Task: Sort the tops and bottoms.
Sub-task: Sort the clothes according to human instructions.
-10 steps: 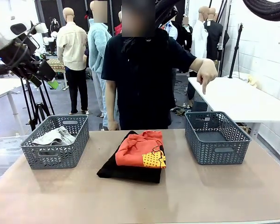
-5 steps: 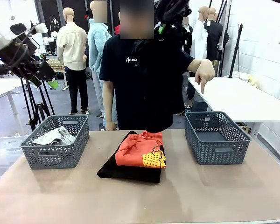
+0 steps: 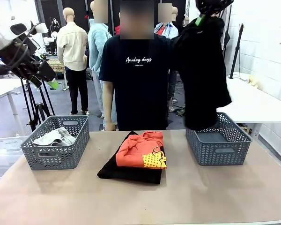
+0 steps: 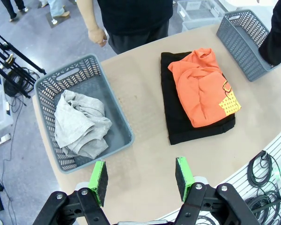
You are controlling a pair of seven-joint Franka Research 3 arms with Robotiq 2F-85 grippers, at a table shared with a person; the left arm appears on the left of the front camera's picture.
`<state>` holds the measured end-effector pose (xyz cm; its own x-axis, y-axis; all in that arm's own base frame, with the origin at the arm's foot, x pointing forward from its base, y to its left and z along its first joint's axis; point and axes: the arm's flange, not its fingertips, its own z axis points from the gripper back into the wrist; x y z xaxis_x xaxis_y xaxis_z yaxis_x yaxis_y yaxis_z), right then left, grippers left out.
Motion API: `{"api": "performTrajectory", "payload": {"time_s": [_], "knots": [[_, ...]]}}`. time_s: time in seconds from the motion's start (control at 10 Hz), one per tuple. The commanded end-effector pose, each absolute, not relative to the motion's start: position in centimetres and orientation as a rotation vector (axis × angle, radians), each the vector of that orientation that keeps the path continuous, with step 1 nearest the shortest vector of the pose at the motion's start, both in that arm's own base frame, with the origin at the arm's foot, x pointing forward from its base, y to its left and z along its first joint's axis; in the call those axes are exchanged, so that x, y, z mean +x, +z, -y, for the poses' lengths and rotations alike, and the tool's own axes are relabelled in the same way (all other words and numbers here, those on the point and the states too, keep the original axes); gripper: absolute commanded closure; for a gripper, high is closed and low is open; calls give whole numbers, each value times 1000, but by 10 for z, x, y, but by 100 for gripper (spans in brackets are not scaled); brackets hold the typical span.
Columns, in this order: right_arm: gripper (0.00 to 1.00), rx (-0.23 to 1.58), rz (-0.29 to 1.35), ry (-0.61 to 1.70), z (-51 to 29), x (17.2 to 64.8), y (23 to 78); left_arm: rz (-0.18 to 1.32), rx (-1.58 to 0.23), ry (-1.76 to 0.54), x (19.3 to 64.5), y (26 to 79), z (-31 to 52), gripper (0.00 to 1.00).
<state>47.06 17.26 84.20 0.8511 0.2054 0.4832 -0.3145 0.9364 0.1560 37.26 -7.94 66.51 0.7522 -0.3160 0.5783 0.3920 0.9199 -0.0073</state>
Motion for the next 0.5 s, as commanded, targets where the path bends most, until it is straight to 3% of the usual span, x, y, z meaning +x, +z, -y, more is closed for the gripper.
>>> {"api": "performTrajectory", "payload": {"time_s": [0.0,0.2,0.4], "knots": [[100,240,486,298,-198,468,838,611,-131,-379,372,665,79,24],[100,239,472,301,-187,468,839,611,-131,-379,372,665,79,24],[100,277,304,279,-138,527,809,611,-131,-379,372,665,79,24]]}}
